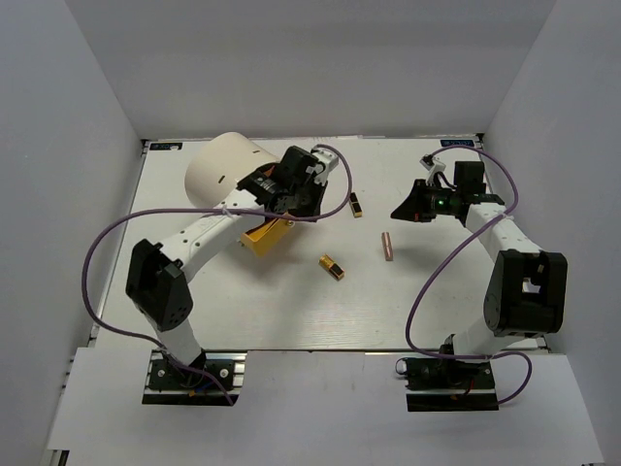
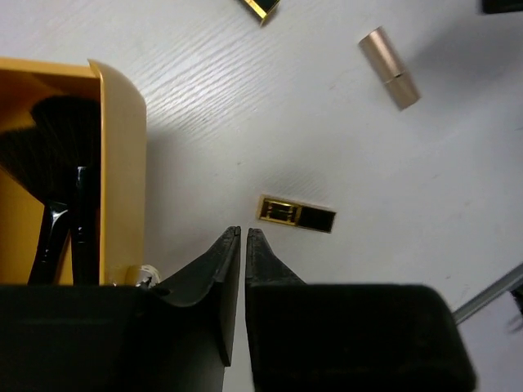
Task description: Organize the makeup
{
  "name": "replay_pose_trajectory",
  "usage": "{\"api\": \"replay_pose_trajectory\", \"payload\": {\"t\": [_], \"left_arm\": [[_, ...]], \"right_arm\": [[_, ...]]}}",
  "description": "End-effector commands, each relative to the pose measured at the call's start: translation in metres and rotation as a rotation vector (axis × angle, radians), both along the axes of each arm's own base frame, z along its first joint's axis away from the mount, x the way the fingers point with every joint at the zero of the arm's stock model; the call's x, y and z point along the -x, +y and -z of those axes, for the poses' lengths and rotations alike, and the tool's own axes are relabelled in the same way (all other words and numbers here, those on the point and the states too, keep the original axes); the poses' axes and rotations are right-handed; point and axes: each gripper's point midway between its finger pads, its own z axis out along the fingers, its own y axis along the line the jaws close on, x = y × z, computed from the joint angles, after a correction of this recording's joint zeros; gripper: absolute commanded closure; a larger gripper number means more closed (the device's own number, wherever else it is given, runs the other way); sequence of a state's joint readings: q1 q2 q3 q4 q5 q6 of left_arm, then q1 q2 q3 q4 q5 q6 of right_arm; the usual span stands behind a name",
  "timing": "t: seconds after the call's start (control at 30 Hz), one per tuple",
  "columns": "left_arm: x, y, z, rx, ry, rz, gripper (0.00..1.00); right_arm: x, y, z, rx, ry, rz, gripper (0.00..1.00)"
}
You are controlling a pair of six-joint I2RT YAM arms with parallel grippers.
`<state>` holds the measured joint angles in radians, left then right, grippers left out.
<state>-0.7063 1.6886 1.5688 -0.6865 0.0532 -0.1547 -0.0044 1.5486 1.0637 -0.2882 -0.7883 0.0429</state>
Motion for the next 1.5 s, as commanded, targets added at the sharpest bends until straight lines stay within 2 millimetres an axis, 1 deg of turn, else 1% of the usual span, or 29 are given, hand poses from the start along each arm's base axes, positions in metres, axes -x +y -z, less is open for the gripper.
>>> {"api": "replay_pose_trajectory", "payload": {"t": [0.0,0.03,0.07,0.13,0.17,0.2,0.23,0.27,0.3,0.37,0.43,0.6,0.77,0.83,0.97,1.17,1.37,1.47], "left_arm": [[-0.003,0.014,0.013,-0.104,0.024,-0.056,0.81],[-0.006,0.016,0.018,-0.124,0.023,-0.067,0.81],[-0.013,0.024,0.026,-0.172,0.009,-0.105,0.83],[-0.018,0.033,0.034,-0.231,0.0,-0.137,0.83],[-0.023,0.037,0.032,-0.253,-0.014,-0.158,0.84],[-0.029,0.048,0.039,-0.32,-0.029,-0.193,0.85],[-0.032,0.053,0.04,-0.351,-0.039,-0.212,0.85],[-0.035,0.052,0.036,-0.371,-0.059,-0.223,0.85],[-0.04,0.061,0.039,-0.426,-0.076,-0.244,0.85],[-0.046,0.068,0.034,-0.464,-0.108,-0.272,0.85],[-0.051,0.075,0.034,-0.51,-0.134,-0.292,0.86],[-0.058,0.089,0.042,-0.551,-0.14,-0.333,0.86],[-0.065,0.099,0.045,-0.605,-0.173,-0.383,0.88],[-0.07,0.109,0.047,-0.639,-0.186,-0.419,0.88],[-0.077,0.111,0.053,-0.664,-0.203,-0.453,0.88],[-0.084,0.118,0.05,-0.699,-0.252,-0.512,0.88],[-0.087,0.123,0.044,-0.707,-0.288,-0.543,0.8],[-0.088,0.127,0.043,-0.707,-0.286,-0.555,0.79]], "right_arm": [[-0.005,0.003,-0.003,-0.012,-0.016,-0.013,1.0],[-0.005,0.003,-0.004,-0.014,-0.016,-0.012,1.0],[-0.006,0.002,-0.005,-0.013,-0.018,-0.01,1.0],[-0.006,0.002,-0.004,-0.007,-0.02,-0.011,1.0],[-0.006,0.002,-0.005,-0.007,-0.019,-0.011,1.0],[-0.006,0.002,-0.004,-0.004,-0.016,-0.01,1.0],[-0.005,0.002,-0.002,-0.004,-0.013,-0.01,1.0],[-0.005,0.002,-0.002,-0.004,-0.008,-0.01,1.0],[-0.005,0.002,-0.002,-0.005,-0.006,-0.009,1.0],[-0.006,0.002,-0.002,-0.007,-0.006,-0.008,1.0],[-0.006,0.001,-0.003,-0.006,-0.009,-0.007,1.0],[-0.007,0.002,-0.001,-0.005,-0.002,-0.006,1.0],[-0.007,0.002,0.001,-0.003,0.004,-0.007,1.0],[-0.008,0.002,0.0,-0.004,0.004,-0.008,1.0],[-0.01,0.002,-0.001,-0.003,0.001,-0.009,1.0],[-0.007,0.001,0.0,0.002,0.004,-0.013,1.0],[-0.005,0.001,0.001,0.001,0.007,-0.016,1.0],[-0.006,0.001,0.001,0.001,0.006,-0.015,1.0]]}}
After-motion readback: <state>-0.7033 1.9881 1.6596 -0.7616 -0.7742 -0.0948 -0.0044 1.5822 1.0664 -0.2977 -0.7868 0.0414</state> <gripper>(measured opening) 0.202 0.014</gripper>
